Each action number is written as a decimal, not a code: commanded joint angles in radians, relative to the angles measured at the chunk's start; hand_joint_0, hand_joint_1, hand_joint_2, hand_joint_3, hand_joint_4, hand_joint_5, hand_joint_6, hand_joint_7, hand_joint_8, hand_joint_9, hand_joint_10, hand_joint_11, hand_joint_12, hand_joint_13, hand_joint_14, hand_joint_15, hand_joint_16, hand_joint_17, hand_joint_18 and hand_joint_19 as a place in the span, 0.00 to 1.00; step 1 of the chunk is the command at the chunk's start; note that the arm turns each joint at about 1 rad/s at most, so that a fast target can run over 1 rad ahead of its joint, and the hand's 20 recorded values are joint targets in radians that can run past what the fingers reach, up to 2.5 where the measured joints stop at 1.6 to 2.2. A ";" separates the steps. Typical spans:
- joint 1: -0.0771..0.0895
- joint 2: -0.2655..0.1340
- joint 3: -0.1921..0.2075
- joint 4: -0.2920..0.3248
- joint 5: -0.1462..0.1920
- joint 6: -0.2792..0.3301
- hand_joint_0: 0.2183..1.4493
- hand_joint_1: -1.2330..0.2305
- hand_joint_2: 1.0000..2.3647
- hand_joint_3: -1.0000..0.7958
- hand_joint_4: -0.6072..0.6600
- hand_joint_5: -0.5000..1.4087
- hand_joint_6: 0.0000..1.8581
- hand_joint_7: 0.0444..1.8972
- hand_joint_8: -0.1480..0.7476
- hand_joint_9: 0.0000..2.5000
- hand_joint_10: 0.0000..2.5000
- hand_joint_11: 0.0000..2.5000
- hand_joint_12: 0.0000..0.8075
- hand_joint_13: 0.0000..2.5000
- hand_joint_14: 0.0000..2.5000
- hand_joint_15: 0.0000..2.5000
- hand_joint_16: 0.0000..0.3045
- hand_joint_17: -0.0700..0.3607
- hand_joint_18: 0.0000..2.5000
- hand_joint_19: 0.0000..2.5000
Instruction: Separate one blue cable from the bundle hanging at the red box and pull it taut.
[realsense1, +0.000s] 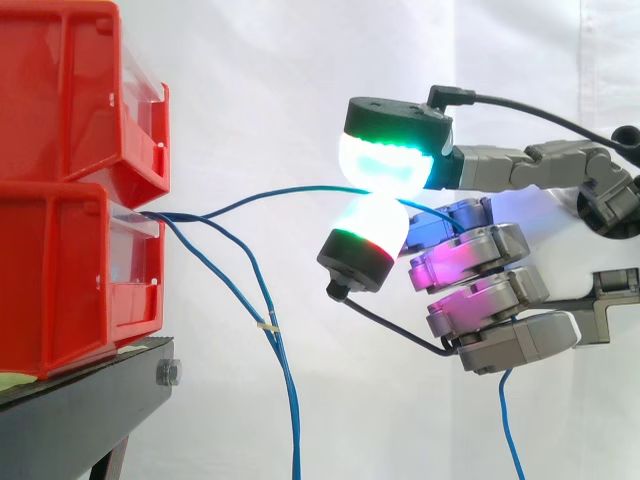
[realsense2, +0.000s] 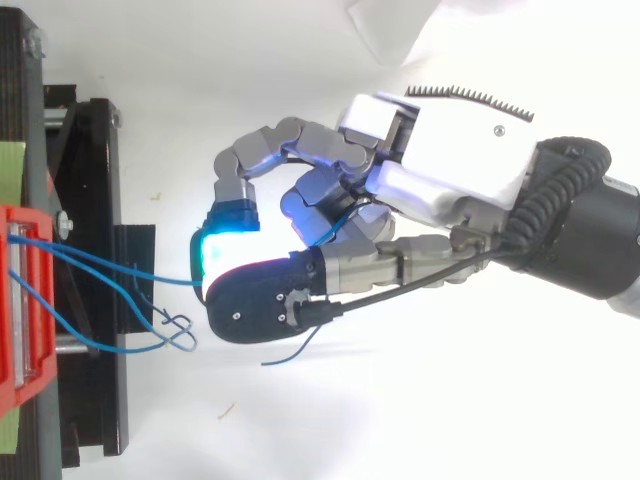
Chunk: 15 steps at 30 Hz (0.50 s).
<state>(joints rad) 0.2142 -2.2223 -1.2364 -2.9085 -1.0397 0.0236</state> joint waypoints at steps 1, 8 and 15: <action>0.001 0.000 0.000 -0.001 -0.003 -0.002 0.37 0.35 0.02 0.60 0.33 0.17 0.51 0.70 0.41 0.38 1.00 0.66 0.38 0.36 1.00 0.70 0.10 0.33 0.55 0.89; 0.001 0.000 0.000 -0.001 -0.002 -0.002 0.37 0.34 0.02 0.61 0.33 0.18 0.51 0.70 0.39 0.39 1.00 0.66 0.39 0.38 1.00 0.74 0.12 0.35 0.57 0.93; -0.001 0.000 0.000 -0.003 -0.002 -0.002 0.37 0.34 0.02 0.61 0.32 0.18 0.51 0.70 0.40 0.40 1.00 0.65 0.41 0.39 1.00 0.74 0.13 0.36 0.58 0.93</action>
<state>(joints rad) 0.2143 -2.2215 -1.2364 -2.9112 -1.0416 0.0215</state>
